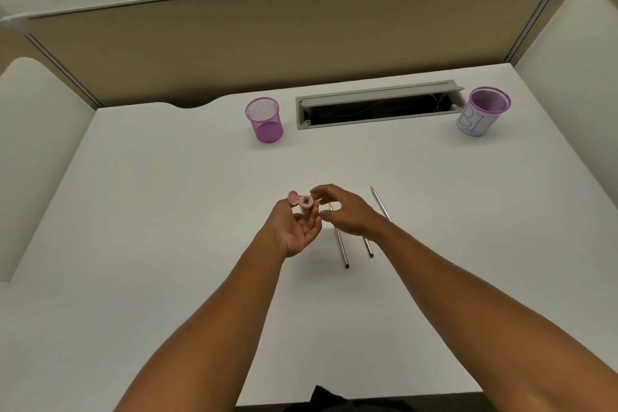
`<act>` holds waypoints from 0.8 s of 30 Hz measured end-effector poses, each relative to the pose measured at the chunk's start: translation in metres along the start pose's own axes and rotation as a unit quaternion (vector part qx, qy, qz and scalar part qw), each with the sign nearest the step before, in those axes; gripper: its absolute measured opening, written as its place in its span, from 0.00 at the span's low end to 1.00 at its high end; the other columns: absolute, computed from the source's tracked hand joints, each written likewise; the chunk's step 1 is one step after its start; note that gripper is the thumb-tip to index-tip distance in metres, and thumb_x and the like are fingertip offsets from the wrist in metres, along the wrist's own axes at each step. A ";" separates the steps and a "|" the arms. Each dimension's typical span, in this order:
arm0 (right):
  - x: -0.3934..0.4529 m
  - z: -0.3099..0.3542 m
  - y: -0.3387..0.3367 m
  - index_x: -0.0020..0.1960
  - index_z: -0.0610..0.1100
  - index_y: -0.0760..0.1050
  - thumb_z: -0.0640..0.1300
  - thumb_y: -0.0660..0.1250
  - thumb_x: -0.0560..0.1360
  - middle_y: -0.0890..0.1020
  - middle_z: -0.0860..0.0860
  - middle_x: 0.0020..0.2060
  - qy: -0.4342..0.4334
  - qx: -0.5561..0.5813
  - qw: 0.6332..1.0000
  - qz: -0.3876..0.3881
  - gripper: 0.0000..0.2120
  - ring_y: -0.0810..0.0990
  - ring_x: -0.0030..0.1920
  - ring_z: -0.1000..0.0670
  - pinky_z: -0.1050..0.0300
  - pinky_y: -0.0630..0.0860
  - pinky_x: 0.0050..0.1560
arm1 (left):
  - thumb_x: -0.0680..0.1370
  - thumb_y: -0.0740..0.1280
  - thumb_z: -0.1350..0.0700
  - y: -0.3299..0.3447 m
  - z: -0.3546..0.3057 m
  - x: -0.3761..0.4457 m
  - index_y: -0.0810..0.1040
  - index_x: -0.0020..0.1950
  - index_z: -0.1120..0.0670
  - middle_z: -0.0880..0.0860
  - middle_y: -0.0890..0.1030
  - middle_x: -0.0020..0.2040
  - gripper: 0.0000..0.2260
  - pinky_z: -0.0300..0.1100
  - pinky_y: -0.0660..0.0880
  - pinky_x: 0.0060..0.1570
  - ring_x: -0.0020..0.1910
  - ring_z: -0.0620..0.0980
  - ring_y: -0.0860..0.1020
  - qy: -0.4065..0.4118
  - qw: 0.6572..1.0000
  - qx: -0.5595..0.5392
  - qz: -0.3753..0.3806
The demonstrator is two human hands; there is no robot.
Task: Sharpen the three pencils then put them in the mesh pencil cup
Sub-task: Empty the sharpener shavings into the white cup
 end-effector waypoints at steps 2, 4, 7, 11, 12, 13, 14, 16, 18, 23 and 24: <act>-0.004 0.006 -0.002 0.64 0.50 0.73 0.37 0.66 0.73 0.79 0.55 0.59 0.013 0.046 0.999 0.026 0.21 0.77 0.60 0.55 0.62 0.74 0.54 | 0.73 0.63 0.55 0.006 -0.002 -0.004 0.77 0.54 0.61 0.52 0.81 0.39 0.13 0.39 0.79 0.36 0.32 0.47 0.79 -0.010 1.000 0.026 0.010; -0.006 0.010 -0.004 0.63 0.52 0.74 0.39 0.67 0.73 0.79 0.55 0.59 0.020 0.068 0.997 0.038 0.20 0.77 0.60 0.55 0.60 0.75 0.54 | 0.73 0.63 0.55 0.011 -0.004 -0.009 0.78 0.51 0.61 0.51 0.79 0.36 0.12 0.37 0.78 0.32 0.29 0.46 0.77 -0.019 0.998 0.050 0.019; -0.010 0.017 -0.008 0.64 0.55 0.73 0.44 0.69 0.75 0.78 0.58 0.59 0.005 0.035 0.999 0.034 0.19 0.77 0.60 0.57 0.63 0.73 0.51 | 0.71 0.63 0.56 0.014 -0.006 -0.013 0.78 0.47 0.60 0.50 0.77 0.34 0.10 0.35 0.75 0.29 0.29 0.45 0.75 -0.024 0.997 0.066 0.024; -0.013 0.023 -0.011 0.62 0.53 0.73 0.48 0.71 0.74 0.77 0.55 0.60 0.009 0.074 0.996 0.038 0.17 0.79 0.58 0.53 0.57 0.79 0.54 | 0.74 0.62 0.56 0.022 -0.007 -0.013 0.80 0.54 0.57 0.49 0.77 0.41 0.12 0.32 0.73 0.28 0.28 0.41 0.70 -0.023 0.997 0.065 0.038; -0.015 0.026 -0.011 0.62 0.53 0.74 0.52 0.70 0.74 0.77 0.54 0.59 0.013 0.089 0.995 0.036 0.17 0.79 0.57 0.52 0.54 0.79 0.55 | 0.73 0.61 0.59 0.026 -0.008 -0.014 0.81 0.56 0.57 0.50 0.77 0.44 0.15 0.31 0.72 0.28 0.27 0.41 0.69 -0.012 0.996 0.077 0.041; -0.016 0.028 -0.010 0.62 0.52 0.73 0.56 0.69 0.74 0.77 0.54 0.59 0.017 0.101 0.994 0.032 0.18 0.80 0.56 0.52 0.53 0.80 0.56 | 0.72 0.60 0.61 0.029 -0.009 -0.014 0.82 0.57 0.56 0.51 0.78 0.47 0.17 0.31 0.72 0.28 0.25 0.41 0.68 0.000 0.995 0.090 0.039; -0.016 0.030 -0.010 0.62 0.52 0.73 0.59 0.68 0.74 0.77 0.53 0.58 0.020 0.109 0.994 0.025 0.19 0.80 0.56 0.53 0.52 0.79 0.57 | 0.72 0.59 0.61 0.033 -0.009 -0.016 0.82 0.57 0.57 0.51 0.79 0.47 0.18 0.30 0.71 0.28 0.24 0.40 0.67 0.010 0.994 0.100 0.037; -0.018 0.033 -0.010 0.62 0.50 0.72 0.61 0.65 0.75 0.78 0.53 0.56 0.023 0.108 0.994 -0.004 0.20 0.80 0.55 0.53 0.53 0.79 0.57 | 0.73 0.61 0.61 0.041 -0.009 -0.019 0.82 0.56 0.58 0.52 0.78 0.43 0.15 0.30 0.70 0.27 0.25 0.40 0.67 0.024 0.992 0.118 0.035; -0.018 0.035 -0.013 0.61 0.49 0.71 0.61 0.63 0.77 0.78 0.51 0.55 0.027 0.084 0.995 -0.039 0.20 0.80 0.54 0.53 0.55 0.78 0.55 | 0.73 0.62 0.60 0.046 -0.009 -0.020 0.81 0.54 0.58 0.52 0.75 0.41 0.13 0.32 0.72 0.28 0.29 0.42 0.69 0.035 0.988 0.146 0.031; -0.021 0.037 -0.022 0.58 0.47 0.71 0.57 0.61 0.78 0.80 0.49 0.52 0.034 0.059 0.993 -0.096 0.15 0.80 0.48 0.52 0.62 0.73 0.45 | 0.74 0.60 0.58 0.059 -0.006 -0.024 0.79 0.52 0.55 0.50 0.70 0.34 0.11 0.34 0.71 0.31 0.29 0.45 0.70 0.044 0.977 0.205 0.036; -0.022 0.038 -0.024 0.58 0.47 0.72 0.57 0.61 0.78 0.81 0.49 0.52 0.032 0.059 0.993 -0.101 0.15 0.80 0.48 0.52 0.61 0.73 0.45 | 0.75 0.60 0.57 0.061 -0.007 -0.026 0.79 0.51 0.55 0.50 0.69 0.32 0.10 0.34 0.71 0.30 0.28 0.44 0.70 0.048 0.974 0.217 0.034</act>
Point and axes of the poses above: each hand's wrist, its own x-axis towards the middle knuckle, its own y-axis out of the palm, z = x × y, the point moved 6 cm from there along x, towards the middle knuckle
